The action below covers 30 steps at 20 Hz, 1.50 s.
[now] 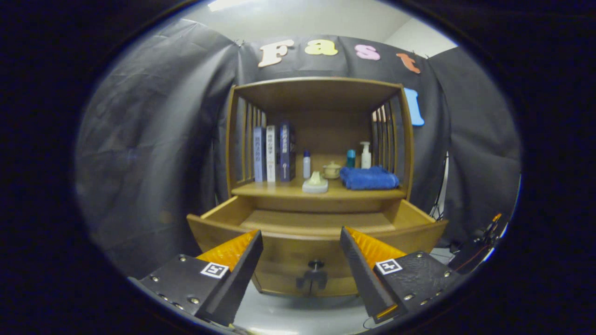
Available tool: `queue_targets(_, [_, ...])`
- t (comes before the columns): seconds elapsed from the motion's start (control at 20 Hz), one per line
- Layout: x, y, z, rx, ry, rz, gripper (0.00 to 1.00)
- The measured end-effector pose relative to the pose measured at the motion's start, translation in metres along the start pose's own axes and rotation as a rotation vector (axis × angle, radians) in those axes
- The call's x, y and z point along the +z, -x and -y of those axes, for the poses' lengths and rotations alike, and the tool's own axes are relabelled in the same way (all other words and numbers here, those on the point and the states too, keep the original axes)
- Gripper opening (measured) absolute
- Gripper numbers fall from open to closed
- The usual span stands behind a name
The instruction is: Pull open the drawer, take out the items inside it, and place them on the countertop above the cabinet.
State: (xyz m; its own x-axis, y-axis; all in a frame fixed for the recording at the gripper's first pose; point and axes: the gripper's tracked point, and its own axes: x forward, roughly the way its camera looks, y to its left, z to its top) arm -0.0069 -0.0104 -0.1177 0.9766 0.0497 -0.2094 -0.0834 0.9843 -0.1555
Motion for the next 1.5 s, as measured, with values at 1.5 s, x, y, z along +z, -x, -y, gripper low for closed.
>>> queue_targets(1.5, [-0.048,-0.124,0.020,-0.147,-0.025,0.052,0.99])
